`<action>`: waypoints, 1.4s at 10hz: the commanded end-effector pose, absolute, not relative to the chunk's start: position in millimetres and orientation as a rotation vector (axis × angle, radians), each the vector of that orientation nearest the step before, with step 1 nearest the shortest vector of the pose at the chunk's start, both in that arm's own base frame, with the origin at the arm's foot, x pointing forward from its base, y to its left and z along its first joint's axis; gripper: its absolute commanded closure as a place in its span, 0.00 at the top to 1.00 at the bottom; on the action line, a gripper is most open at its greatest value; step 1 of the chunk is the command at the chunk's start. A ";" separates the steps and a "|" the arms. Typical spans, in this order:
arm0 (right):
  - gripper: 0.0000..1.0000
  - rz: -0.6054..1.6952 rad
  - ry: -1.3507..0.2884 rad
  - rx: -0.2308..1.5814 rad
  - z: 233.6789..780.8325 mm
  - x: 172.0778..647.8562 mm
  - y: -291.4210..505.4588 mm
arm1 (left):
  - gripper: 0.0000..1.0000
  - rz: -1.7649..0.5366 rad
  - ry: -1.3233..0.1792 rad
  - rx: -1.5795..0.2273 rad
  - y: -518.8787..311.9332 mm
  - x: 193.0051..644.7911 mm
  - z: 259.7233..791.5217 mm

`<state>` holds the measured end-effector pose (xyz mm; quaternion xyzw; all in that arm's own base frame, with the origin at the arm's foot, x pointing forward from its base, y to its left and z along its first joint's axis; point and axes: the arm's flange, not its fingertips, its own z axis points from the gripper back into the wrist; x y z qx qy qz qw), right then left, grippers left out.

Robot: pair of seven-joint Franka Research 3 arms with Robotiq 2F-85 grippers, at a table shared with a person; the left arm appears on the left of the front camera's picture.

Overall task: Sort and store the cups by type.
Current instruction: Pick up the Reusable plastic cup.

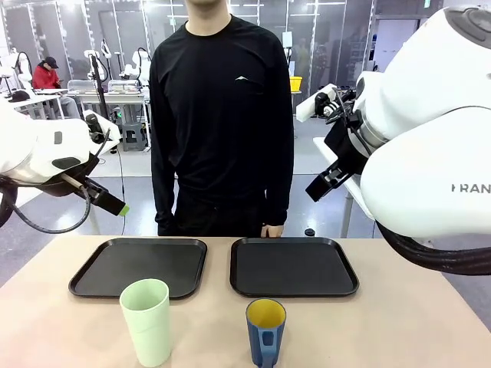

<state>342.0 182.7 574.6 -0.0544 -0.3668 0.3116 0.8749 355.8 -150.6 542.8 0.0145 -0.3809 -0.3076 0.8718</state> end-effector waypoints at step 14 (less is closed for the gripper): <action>1.00 0.340 -0.435 -0.053 409.0 454.4 66.6 | 1.00 -0.436 -0.424 0.054 -35.5 434.4 387.5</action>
